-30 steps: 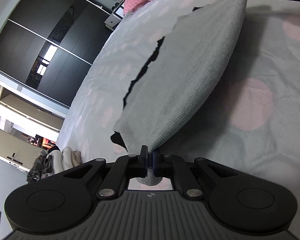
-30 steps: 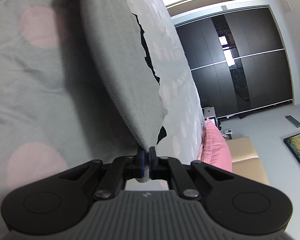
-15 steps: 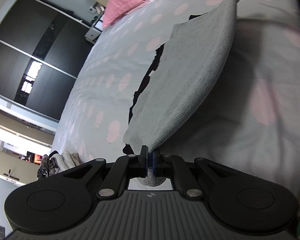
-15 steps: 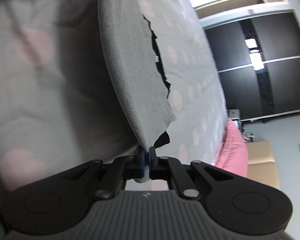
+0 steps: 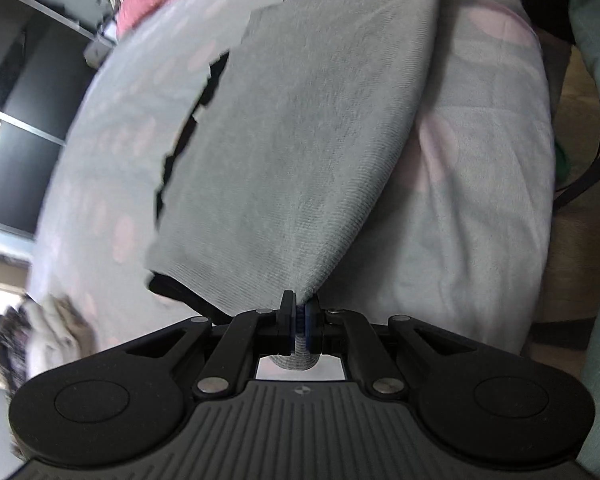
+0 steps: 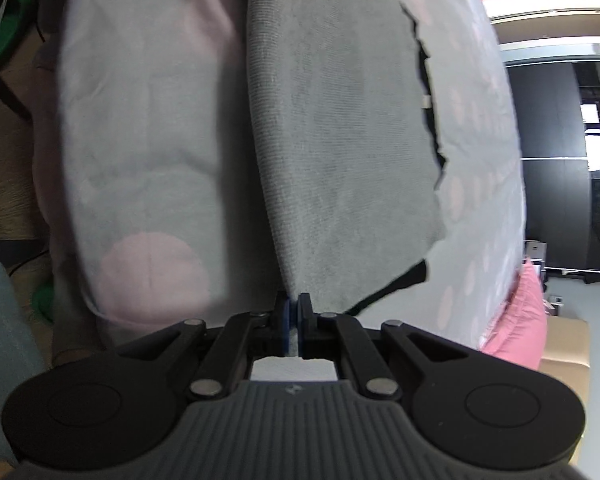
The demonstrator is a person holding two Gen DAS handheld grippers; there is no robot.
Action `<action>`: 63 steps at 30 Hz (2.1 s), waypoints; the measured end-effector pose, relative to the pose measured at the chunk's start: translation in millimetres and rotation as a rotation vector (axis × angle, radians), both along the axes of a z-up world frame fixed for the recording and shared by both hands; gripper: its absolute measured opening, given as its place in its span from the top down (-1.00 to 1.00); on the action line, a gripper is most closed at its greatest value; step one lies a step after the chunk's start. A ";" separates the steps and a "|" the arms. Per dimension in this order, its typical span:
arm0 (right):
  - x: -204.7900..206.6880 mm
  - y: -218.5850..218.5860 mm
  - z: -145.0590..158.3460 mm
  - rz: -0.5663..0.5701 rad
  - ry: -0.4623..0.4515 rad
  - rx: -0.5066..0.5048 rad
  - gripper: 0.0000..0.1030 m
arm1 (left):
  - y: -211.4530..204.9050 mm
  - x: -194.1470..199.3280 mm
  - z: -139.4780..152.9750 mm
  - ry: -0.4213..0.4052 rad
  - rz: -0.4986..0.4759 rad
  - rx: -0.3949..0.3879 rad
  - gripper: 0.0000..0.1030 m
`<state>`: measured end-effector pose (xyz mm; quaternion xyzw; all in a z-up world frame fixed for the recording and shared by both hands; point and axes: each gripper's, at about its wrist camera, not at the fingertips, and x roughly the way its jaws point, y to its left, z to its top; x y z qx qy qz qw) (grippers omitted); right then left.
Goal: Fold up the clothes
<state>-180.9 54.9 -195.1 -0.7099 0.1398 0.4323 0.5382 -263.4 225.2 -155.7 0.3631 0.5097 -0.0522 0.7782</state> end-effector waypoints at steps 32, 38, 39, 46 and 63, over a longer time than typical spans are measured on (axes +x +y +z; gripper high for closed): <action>57.6 30.0 48.4 -0.446 0.164 0.480 0.15 | 69.8 38.4 54.6 -0.201 0.397 -0.304 0.07; 75.5 34.9 50.9 -0.556 0.242 0.598 0.18 | 90.8 59.1 59.6 -0.263 0.496 -0.352 0.07; 81.7 35.2 52.4 -0.577 0.263 0.620 0.18 | 95.9 62.4 60.2 -0.273 0.516 -0.367 0.07; 120.1 38.3 57.8 -0.657 0.389 0.707 0.18 | 133.1 86.5 55.7 -0.308 0.636 -0.459 0.08; 249.5 64.3 44.9 -0.898 0.647 0.770 0.27 | 213.5 128.1 8.9 -0.262 0.910 -0.673 0.11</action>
